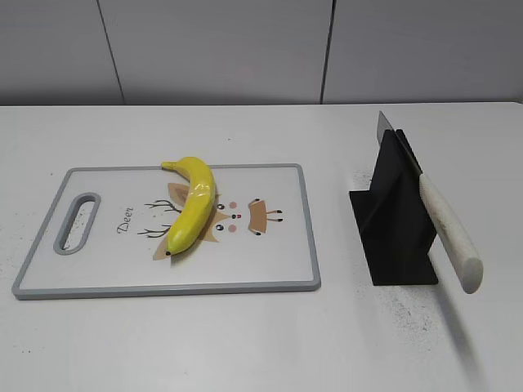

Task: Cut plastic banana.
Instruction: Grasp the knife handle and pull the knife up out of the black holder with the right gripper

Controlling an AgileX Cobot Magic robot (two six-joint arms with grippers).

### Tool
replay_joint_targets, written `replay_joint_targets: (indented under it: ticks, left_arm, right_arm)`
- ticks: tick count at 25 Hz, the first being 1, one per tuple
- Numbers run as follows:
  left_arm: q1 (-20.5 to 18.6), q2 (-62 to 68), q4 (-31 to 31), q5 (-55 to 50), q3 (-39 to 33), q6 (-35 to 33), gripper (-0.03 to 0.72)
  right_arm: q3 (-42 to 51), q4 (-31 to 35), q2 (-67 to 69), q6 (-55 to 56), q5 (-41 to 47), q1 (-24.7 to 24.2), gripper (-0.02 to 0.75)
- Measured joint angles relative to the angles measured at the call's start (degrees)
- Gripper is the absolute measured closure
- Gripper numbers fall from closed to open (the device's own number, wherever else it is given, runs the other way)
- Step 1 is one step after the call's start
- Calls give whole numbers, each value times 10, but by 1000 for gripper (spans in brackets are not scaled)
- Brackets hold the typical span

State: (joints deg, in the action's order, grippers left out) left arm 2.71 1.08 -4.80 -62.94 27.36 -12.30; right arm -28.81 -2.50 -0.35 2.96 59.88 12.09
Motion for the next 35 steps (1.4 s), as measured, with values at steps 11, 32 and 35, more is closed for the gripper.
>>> replay_joint_targets:
  ticks: [11,32,35]
  left_arm:
    - [0,0,0,0,0,0,145]
    - [0,0,0,0,0,0,145]
    - [0,0,0,0,0,0,145]
  right_arm:
    - [0,0,0,0,0,0,227]
    - [-91,-10,171,9,15,0,227]
    - [-138,-6,257,26,50,0,227]
